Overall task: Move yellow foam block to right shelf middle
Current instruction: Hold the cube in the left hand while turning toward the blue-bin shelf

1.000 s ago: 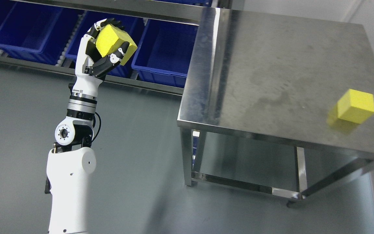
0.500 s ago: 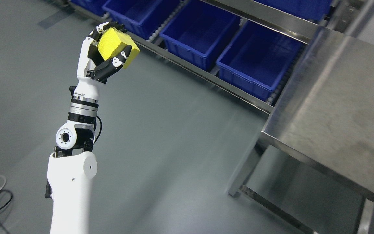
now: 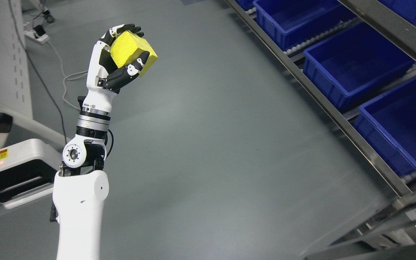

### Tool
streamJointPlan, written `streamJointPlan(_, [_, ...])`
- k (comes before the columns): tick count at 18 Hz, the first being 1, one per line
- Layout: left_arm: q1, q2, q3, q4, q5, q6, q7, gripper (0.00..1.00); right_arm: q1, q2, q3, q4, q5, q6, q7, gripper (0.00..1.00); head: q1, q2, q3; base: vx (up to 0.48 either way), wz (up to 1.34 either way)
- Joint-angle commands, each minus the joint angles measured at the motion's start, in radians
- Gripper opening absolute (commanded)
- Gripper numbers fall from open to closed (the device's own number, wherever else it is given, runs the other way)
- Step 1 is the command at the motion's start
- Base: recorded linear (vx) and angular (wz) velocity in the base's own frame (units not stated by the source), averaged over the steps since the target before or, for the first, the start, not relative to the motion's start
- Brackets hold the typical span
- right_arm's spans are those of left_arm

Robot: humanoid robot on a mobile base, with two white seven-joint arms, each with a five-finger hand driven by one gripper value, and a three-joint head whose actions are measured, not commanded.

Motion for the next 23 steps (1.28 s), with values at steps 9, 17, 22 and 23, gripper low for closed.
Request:
streamJointPlan(9, [0.003, 0.015, -0.026, -0.053, -0.004, 0.019, 0.001, 0.29, -0.003, -0.017, 0.000, -0.017, -0.011, 0.000, 0.001, 1.00, 0.0000, 0.000, 0.000, 0.143, 0.52])
streamJointPlan(17, [0.003, 0.015, -0.040, -0.061, -0.004, 0.020, 0.001, 0.29, -0.002, -0.017, 0.000, -0.017, -0.011, 0.000, 0.001, 1.00, 0.0000, 0.000, 0.000, 0.250, 0.15])
streamJointPlan(22, [0.002, 0.015, -0.041, -0.061, -0.004, 0.022, 0.001, 0.29, -0.002, -0.017, 0.000, -0.017, -0.011, 0.000, 0.001, 1.00, 0.0000, 0.000, 0.000, 0.332, 0.05])
streamJointPlan(23, [0.002, 0.015, -0.041, -0.061, -0.004, 0.022, 0.001, 0.29, -0.003, -0.017, 0.000, -0.017, -0.011, 0.000, 0.001, 1.00, 0.0000, 0.000, 0.000, 0.366, 0.06])
